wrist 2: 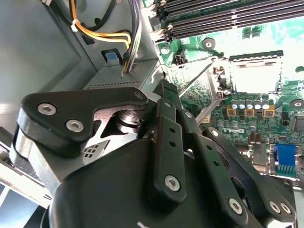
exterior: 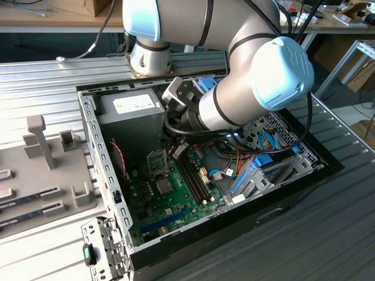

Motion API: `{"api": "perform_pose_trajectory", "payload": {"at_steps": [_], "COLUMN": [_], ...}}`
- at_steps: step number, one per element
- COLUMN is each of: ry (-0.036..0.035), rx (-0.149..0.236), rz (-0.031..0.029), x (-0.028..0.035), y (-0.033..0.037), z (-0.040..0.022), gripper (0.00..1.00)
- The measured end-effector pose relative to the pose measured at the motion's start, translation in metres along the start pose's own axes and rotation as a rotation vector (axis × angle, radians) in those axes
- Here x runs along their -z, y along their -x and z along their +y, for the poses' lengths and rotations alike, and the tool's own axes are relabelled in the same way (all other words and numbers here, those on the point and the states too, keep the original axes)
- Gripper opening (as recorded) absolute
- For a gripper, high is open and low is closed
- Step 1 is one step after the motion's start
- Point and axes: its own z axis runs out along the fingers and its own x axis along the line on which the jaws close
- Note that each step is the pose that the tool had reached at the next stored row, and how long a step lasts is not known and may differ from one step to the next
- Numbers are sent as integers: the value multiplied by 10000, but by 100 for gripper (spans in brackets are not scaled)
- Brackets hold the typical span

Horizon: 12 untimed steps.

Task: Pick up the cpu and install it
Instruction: 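Close the cpu cover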

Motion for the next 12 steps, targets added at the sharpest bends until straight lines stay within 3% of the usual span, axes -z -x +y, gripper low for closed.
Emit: {"api": "perform_pose_trajectory", "payload": {"at_steps": [12], "ry": [4], "rx": [29], "rz": [14], "x": [53], "y": [-84], "z": [-80], "gripper": [11]}}
